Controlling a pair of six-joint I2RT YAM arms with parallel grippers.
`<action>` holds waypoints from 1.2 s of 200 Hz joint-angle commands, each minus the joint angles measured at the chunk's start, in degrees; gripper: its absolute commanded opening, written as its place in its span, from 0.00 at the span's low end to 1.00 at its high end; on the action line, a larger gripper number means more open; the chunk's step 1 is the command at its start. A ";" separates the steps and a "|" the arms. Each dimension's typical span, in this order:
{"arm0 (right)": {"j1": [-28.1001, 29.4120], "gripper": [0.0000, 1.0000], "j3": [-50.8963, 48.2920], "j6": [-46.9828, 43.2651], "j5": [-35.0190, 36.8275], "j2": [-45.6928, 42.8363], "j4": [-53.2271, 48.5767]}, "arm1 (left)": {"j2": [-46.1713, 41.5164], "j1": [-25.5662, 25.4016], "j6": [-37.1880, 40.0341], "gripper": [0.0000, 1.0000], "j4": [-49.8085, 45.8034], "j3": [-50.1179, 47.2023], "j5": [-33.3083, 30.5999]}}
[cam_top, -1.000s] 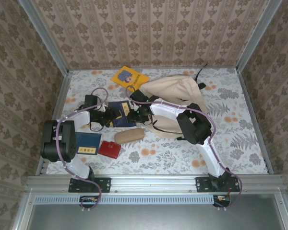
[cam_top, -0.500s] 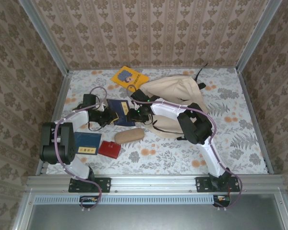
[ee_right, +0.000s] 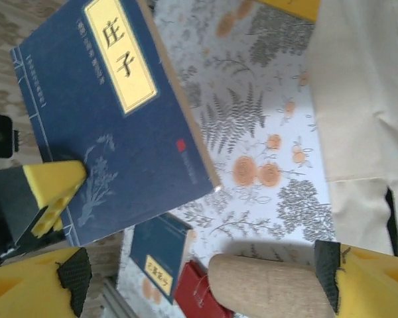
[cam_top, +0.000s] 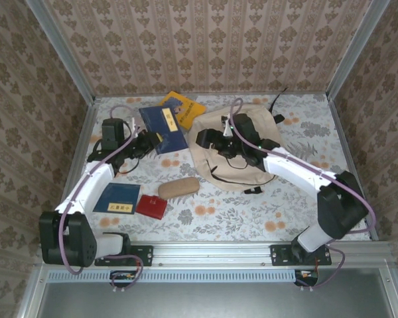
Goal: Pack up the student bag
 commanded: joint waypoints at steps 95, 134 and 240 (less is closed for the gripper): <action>1.64 0.92 -11.05 35.24 2.49 -0.07 42.29 | 1.95 -14.86 -26.84 0.03 24.76 3.37 -14.39; 1.63 0.83 -9.19 37.10 4.62 1.36 42.44 | 2.32 -17.12 -31.03 0.03 27.69 1.96 -14.04; 0.67 0.47 -7.99 39.27 5.71 5.01 46.03 | 1.16 -17.91 -34.95 0.03 29.07 -0.63 -11.89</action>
